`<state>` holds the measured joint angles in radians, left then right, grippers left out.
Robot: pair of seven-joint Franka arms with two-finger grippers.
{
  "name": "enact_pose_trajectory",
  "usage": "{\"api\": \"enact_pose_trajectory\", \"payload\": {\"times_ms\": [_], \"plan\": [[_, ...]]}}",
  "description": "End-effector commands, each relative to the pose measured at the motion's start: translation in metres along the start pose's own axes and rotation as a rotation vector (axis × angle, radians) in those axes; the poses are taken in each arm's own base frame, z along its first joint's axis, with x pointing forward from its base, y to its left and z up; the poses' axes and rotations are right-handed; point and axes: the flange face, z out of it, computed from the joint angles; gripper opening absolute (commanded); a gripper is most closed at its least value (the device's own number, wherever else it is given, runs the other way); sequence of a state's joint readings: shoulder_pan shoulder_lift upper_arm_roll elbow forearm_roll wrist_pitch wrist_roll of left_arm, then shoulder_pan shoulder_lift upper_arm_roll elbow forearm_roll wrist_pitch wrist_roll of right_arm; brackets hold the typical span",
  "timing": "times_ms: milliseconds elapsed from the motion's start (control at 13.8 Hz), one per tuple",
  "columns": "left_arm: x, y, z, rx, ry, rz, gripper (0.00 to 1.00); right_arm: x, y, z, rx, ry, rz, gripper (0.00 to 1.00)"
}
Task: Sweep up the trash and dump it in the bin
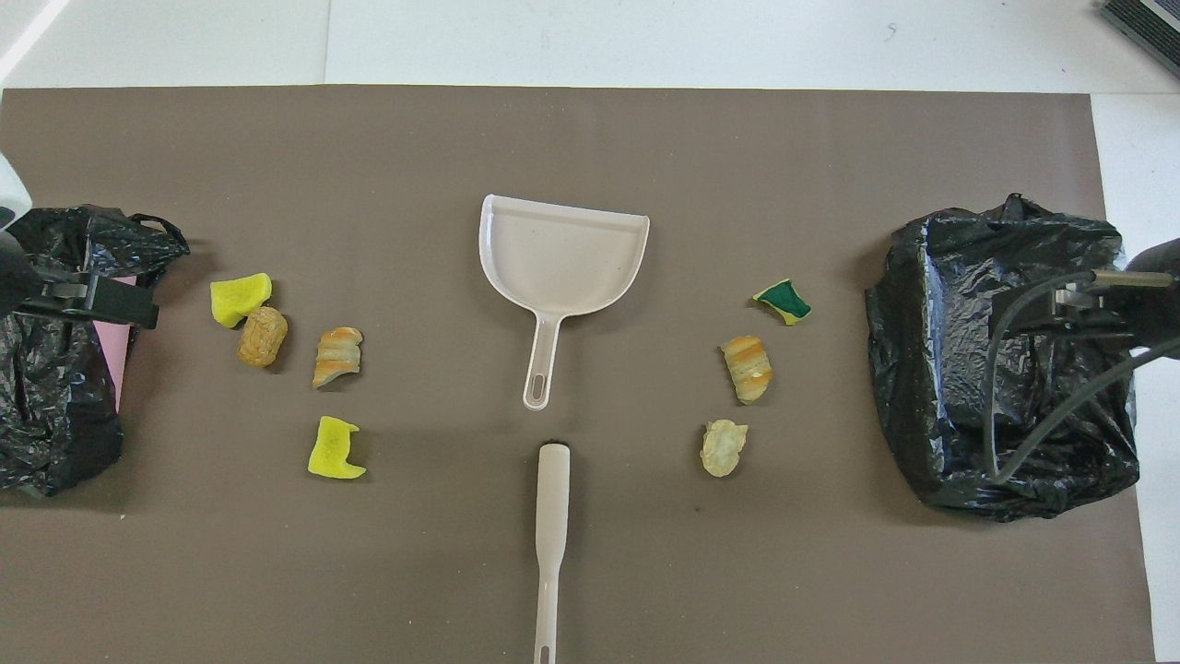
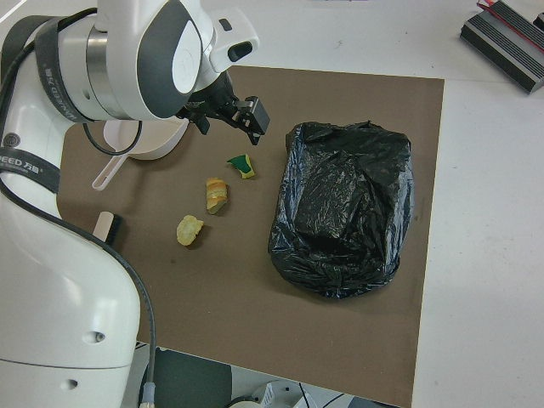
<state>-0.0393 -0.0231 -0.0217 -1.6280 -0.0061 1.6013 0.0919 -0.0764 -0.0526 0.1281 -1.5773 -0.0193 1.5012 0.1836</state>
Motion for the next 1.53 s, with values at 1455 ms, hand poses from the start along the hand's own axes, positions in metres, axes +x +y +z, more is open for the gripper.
{"api": "enact_pose_trajectory", "payload": {"times_ms": [1455], "plan": [[-0.036,0.138,0.119,-0.035,-0.022,0.076,1.00,-0.006,0.001,0.003,0.005,0.010,-0.003,1.00]]}}
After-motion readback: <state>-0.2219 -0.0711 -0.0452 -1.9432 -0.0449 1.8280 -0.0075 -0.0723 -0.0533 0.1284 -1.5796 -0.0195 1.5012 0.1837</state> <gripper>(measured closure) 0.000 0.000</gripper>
